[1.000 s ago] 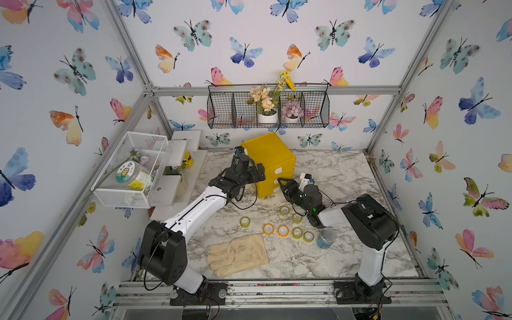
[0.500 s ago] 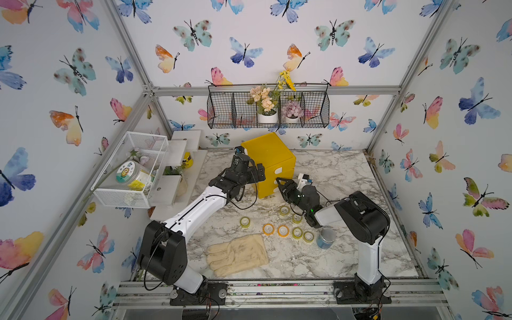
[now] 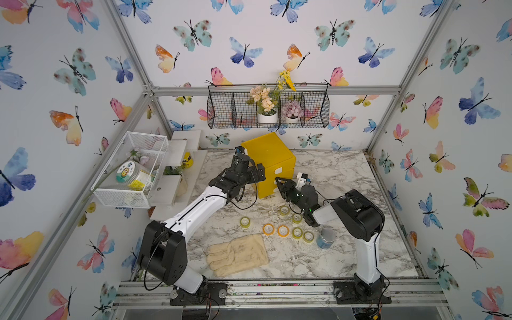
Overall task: Place the transparent tape into the drawer according to color
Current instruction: Open the drawer in the storage box.
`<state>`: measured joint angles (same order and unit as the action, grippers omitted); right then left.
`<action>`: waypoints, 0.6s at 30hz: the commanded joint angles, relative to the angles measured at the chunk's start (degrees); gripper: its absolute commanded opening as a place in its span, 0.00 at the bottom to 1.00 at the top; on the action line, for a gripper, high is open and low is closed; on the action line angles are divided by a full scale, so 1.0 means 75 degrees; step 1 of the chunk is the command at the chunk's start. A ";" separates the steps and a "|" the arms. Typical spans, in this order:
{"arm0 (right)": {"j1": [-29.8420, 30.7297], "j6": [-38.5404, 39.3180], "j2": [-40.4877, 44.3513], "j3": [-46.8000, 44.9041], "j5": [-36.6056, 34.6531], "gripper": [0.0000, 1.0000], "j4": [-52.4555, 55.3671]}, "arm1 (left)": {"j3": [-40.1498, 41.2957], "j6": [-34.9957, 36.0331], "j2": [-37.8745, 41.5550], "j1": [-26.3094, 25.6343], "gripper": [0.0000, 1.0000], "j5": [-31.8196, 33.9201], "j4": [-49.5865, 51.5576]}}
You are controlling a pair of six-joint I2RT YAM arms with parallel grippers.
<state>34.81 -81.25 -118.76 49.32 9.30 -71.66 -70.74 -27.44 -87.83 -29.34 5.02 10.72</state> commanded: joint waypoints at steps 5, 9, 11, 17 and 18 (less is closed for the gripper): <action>-0.0024 0.0013 -0.0042 -0.0327 0.0166 0.36 -0.0881 | 0.0245 0.0178 -0.0125 -0.0002 0.99 -0.0172 0.0680; -0.0024 0.0022 0.0242 -0.0825 0.0169 0.35 -0.1120 | 0.0204 0.0177 -0.0143 -0.0002 0.99 -0.0177 0.0674; -0.0018 0.0086 0.0473 -0.1160 0.0190 0.35 -0.1139 | 0.0186 0.0167 -0.0148 -0.0002 0.99 -0.0185 0.0680; -0.0024 0.0027 0.0981 -0.2132 0.0209 0.35 -0.1498 | 0.0168 0.0148 -0.0184 -0.0005 0.99 -0.0191 0.0654; -0.0024 -0.0013 0.1034 -0.2261 0.0212 0.35 -0.1576 | 0.0173 0.0135 -0.0201 -0.0002 0.99 -0.0190 0.0655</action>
<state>34.81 -82.08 -112.51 34.68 9.43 -80.93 -70.74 -27.44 -87.83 -29.36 4.91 10.70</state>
